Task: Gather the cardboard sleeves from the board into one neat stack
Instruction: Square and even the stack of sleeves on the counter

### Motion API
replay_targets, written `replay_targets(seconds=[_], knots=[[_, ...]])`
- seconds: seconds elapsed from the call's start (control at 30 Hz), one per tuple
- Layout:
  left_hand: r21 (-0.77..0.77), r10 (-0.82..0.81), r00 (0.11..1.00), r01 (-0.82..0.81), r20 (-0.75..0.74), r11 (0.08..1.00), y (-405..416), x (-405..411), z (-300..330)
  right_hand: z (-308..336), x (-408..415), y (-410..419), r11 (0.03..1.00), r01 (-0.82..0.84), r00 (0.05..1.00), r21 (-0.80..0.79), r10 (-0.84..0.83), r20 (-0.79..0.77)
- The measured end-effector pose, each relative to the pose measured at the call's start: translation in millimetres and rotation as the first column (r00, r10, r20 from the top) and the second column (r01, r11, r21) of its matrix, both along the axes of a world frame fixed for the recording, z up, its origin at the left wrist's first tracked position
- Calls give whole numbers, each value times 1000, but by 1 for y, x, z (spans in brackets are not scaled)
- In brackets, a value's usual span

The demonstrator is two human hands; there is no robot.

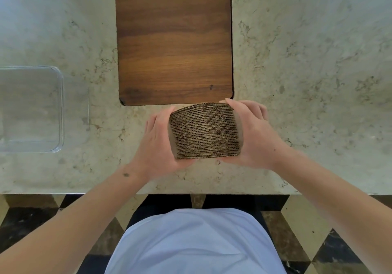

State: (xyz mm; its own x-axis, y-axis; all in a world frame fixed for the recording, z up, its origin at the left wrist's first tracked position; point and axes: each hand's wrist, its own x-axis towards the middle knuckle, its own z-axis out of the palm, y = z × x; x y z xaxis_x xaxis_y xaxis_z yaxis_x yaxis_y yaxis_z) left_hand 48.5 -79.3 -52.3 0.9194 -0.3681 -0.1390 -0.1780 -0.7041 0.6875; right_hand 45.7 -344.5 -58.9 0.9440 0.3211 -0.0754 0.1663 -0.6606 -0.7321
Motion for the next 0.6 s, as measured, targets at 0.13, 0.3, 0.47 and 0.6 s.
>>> replay_targets(seconds=[0.13, 0.3, 0.47, 0.6], knots=[[42, -48, 998, 49, -36, 998, 4, 3, -3, 0, 2, -5, 995, -59, 998, -82, 57, -28], [93, -113, 993, 117, -44, 989, 2, 3, -10, -6, 3, -4, 985, -117, 992, -127, 110, -62], [46, -99, 995, 99, -3, 994, -3, 2, -11, -8, 1, 0, 987, -99, 995, -131, 99, -7], [41, -87, 996, 87, 14, 995, -2, 0, -12, -12, -1, 1, 991, -82, 996, -110, 85, 16]])
